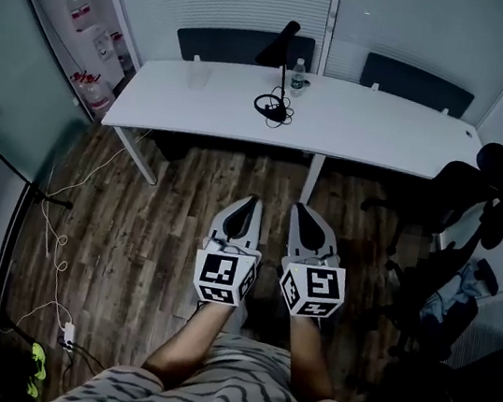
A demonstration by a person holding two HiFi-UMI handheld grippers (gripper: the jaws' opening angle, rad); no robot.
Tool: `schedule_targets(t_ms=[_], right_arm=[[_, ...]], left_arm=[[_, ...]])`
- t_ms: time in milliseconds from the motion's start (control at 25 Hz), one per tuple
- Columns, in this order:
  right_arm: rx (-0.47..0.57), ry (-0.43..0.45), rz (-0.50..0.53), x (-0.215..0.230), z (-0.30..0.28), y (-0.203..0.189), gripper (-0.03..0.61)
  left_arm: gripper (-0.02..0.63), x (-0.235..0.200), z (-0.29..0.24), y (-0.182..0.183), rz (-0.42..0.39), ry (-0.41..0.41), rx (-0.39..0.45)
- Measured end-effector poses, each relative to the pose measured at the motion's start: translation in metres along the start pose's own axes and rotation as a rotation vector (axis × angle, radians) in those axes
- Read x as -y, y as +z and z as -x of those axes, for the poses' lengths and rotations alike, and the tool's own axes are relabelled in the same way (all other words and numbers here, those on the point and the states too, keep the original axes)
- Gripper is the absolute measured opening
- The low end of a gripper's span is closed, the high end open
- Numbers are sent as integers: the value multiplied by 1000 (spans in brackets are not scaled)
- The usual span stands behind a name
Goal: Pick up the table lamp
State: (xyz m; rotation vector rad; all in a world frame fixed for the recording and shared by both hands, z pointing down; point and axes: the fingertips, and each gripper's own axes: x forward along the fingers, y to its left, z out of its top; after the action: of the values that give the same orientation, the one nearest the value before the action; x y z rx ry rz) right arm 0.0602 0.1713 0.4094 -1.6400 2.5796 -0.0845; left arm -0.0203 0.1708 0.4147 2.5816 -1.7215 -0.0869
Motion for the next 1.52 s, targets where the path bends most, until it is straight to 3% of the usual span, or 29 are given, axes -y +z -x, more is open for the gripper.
schedule_targets(t_ms=[840,1160,1520], right_arm=[[13,-32,6,70,-223,24,12],[11,-53,9,83,-295,21,12],[-28,-75,18,86,-329,10,12]], left_arm=[[6,-112,-211,26,-7,-37,14],[6,-154,-271,29,-17,-62,14],[6,-193,-298,18,7,-53,-15]])
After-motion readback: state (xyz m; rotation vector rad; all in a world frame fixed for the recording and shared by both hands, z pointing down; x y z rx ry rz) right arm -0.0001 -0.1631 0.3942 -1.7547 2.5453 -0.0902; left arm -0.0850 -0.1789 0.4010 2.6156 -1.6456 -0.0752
